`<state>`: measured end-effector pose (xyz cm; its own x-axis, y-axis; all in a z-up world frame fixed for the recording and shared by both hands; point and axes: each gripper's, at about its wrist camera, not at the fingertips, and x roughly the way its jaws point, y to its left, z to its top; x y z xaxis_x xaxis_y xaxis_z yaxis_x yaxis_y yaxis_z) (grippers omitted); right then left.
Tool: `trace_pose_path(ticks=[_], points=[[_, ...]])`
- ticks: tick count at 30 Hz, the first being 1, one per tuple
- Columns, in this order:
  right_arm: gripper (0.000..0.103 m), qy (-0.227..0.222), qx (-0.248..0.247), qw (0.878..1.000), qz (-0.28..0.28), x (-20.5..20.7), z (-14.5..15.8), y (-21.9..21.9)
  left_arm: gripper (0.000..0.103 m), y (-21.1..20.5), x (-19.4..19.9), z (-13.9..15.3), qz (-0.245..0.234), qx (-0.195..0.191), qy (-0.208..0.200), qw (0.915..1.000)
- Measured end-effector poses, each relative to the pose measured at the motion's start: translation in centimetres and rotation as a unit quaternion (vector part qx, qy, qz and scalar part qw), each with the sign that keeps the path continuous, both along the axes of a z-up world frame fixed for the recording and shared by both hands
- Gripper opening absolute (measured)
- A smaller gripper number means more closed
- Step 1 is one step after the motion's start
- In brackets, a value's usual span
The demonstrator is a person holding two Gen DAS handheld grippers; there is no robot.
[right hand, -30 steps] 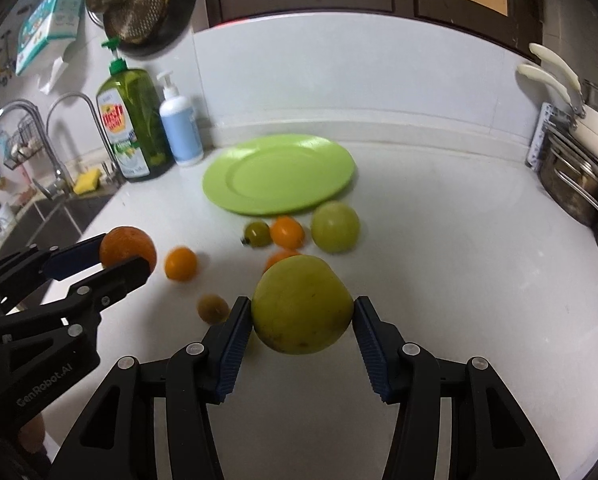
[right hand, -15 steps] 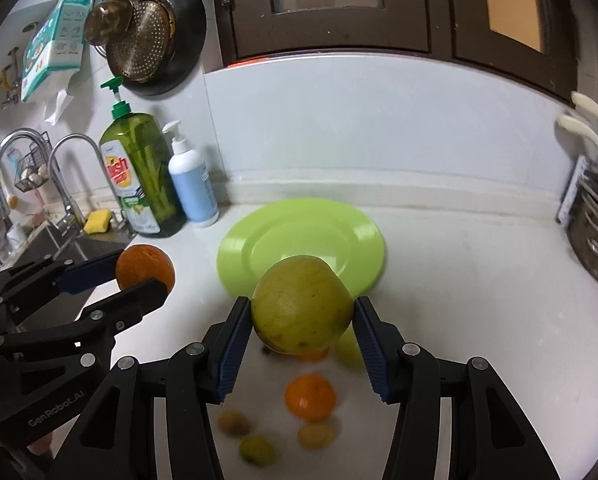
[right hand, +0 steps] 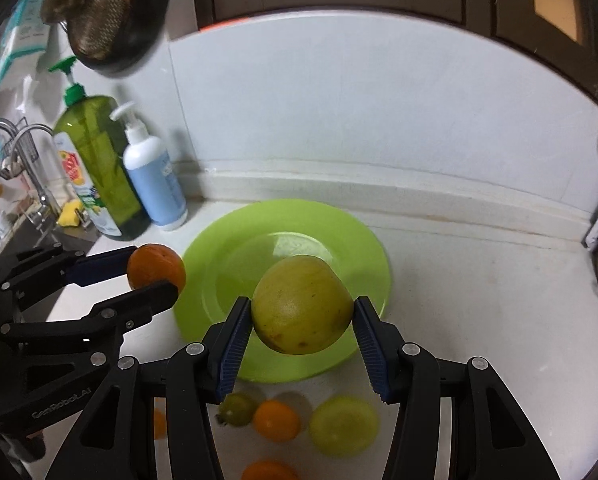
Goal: Organize fruits
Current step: 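Carry the orange with the left tool while the right tool carries the pomelo onto the green plate, then open the left tool releasing the orange while the right tool releases the pomelo on the plate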
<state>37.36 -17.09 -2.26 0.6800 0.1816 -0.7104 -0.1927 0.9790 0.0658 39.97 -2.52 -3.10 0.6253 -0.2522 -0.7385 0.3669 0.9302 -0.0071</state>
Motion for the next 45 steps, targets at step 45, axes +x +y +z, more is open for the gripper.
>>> trace_pose_path(ticks=[45], points=[[0.058, 0.017, 0.009, 1.0, -0.008, 1.1, -1.1, 0.3, 0.078, 1.0, 0.2, -0.4, 0.024, 0.0, -0.003, 0.9997]])
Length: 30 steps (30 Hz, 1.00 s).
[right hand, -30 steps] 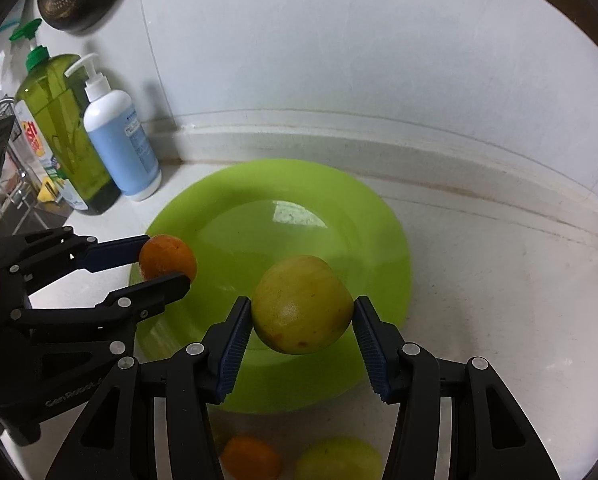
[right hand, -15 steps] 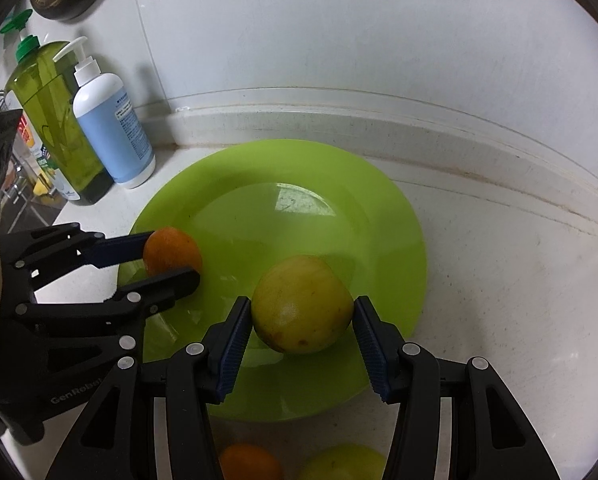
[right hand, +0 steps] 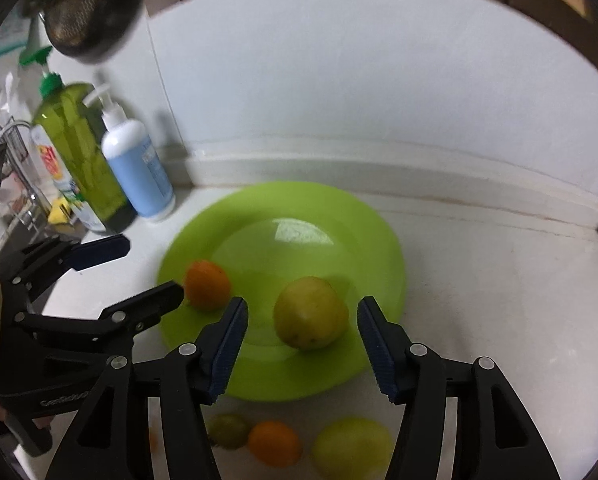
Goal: Organize fruits
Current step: 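Open the left tool releasing the orange while the right tool releases the pomelo on the plate, then grasp another orange with the left tool while the right tool grasps a small dark green fruit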
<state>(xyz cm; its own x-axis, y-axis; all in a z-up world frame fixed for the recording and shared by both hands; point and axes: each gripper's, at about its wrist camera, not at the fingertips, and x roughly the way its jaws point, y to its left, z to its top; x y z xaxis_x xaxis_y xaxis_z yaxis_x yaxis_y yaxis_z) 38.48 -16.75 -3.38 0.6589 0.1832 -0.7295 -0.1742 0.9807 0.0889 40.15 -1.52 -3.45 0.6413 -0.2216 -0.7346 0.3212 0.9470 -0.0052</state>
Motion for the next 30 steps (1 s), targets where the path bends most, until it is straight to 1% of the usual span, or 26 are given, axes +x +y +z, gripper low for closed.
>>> trace_pose_path(ticks=[2, 4, 9, 12, 15, 21, 30], points=[[0.06, -0.015, 0.001, 1.0, -0.002, -1.1, 0.9, -0.1, 0.081, 0.2, -1.5, 1.3, 0.003, -0.006, -0.015, 0.9999], [0.064, -0.036, 0.0, 0.999, -0.01, -2.8, 2.2, -0.3, 0.081, 0.4, -3.0, 2.5, 0.003, -0.013, -0.03, 0.9995], [0.067, -0.073, -0.008, 0.997, -0.02, -6.4, 4.7, -0.4, 0.084, 0.9, -6.5, 4.8, 0.006, -0.005, -0.069, 0.9976], [0.072, -0.093, -0.016, 0.995, -0.033, -8.5, 5.8, -0.7, 0.086, 1.3, -8.3, 5.7, 0.009, -0.009, -0.081, 0.9966], [0.073, -0.108, -0.021, 0.993, -0.05, -10.7, 6.5, -0.9, 0.087, 1.8, -10.4, 6.0, 0.008, -0.004, -0.093, 0.9957], [0.073, -0.117, -0.028, 0.99, -0.068, -14.1, 6.6, -0.3, 0.088, 2.6, -13.4, 6.0, 0.0, 0.016, -0.11, 0.9938], [0.073, -0.113, -0.041, 0.989, -0.091, -18.2, 5.2, 1.3, 0.089, 4.1, -16.2, 5.0, -0.025, 0.027, -0.111, 0.9932]])
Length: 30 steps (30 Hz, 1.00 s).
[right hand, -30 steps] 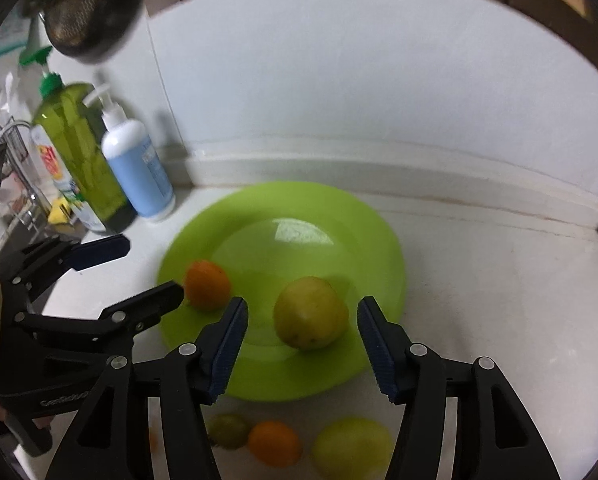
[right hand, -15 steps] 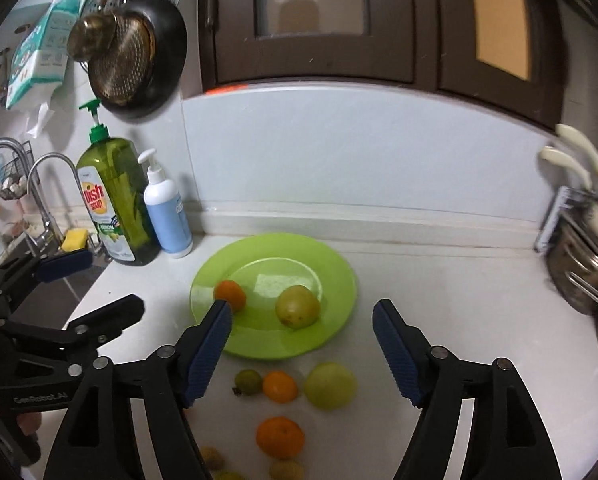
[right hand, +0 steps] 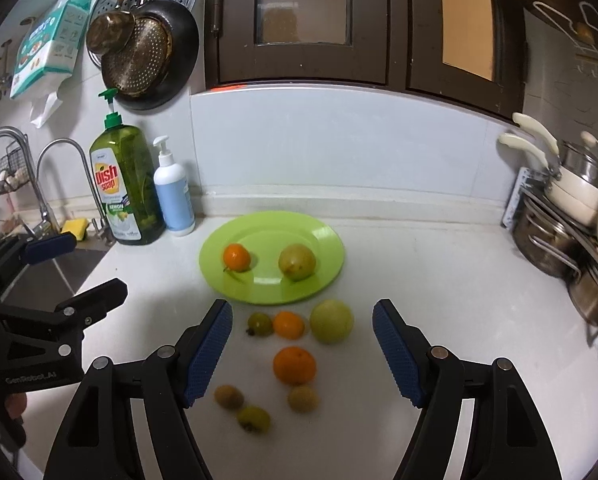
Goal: Organize fruits
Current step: 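Grasp another orange with the left tool while the right tool grasps a small dark green fruit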
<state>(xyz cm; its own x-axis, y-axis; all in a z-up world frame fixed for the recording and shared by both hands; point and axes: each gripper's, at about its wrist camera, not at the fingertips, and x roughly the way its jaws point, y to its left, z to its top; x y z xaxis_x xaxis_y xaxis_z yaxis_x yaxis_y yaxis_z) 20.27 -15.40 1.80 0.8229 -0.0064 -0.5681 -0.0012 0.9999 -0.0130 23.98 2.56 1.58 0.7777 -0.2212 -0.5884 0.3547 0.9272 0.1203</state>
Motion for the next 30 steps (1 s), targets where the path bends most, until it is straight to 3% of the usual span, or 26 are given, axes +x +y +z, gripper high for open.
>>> trace_pose_path(ticks=[12, 20, 27, 30], points=[[0.073, 0.04, 0.007, 0.998, -0.036, -2.9, -2.9, 1.8, 0.089, 1.0, -2.2, -2.0, -0.067, 0.066, -0.017, 0.9955], [0.072, 0.073, 0.008, 0.996, -0.044, -3.3, -4.9, 3.1, 0.088, 1.3, -1.2, -4.6, -0.109, 0.06, 0.026, 0.9919], [0.061, 0.106, 0.017, 0.993, -0.045, -2.0, -6.8, 3.3, 0.087, 0.2, 0.5, -6.9, -0.147, 0.064, 0.046, 0.986], [0.056, 0.124, 0.024, 0.991, -0.045, -1.4, -7.8, 3.1, 0.082, -0.3, 1.5, -7.7, -0.157, 0.063, 0.058, 0.9839]])
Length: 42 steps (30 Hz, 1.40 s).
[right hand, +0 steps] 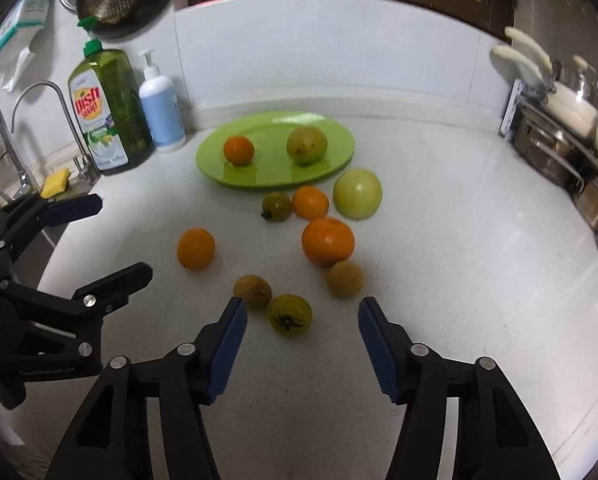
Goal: Organize fruits
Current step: 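Grasp another orange with the left tool while the right tool grasps a small dark green fruit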
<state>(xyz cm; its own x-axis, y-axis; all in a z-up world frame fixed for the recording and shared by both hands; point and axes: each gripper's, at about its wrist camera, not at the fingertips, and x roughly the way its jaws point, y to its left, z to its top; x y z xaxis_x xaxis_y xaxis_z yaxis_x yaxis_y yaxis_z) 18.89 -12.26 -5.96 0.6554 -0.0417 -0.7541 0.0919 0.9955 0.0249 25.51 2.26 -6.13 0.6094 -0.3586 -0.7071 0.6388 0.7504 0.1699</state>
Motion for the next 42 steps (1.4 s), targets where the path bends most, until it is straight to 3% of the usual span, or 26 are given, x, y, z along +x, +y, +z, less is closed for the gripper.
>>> trace_pose_path(ticks=[5, 14, 21, 32, 42], points=[[0.052, 0.021, 0.014, 1.0, 0.0, 0.8, -1.1, -0.1, 0.067, -0.8, 1.3, -1.2, -0.015, -0.003, 0.021, 0.9997], [0.043, 0.049, 0.036, 0.998, -0.002, 1.7, -2.3, -0.3, 0.055, -1.9, 2.5, -2.7, -0.029, -0.01, 0.057, 0.9979], [0.039, 0.055, 0.043, 0.998, 0.003, 2.0, -2.7, -0.2, 0.05, -2.6, 3.0, -3.2, -0.029, -0.014, 0.063, 0.9975], [0.032, 0.06, 0.047, 0.997, 0.008, 2.3, -3.0, -0.2, 0.034, -2.7, 3.3, -3.9, -0.019, -0.008, 0.077, 0.9968], [0.031, 0.051, 0.045, 0.998, 0.008, 2.1, -2.6, -0.1, 0.033, -2.4, 2.6, -3.1, -0.015, -0.015, 0.073, 0.9971]])
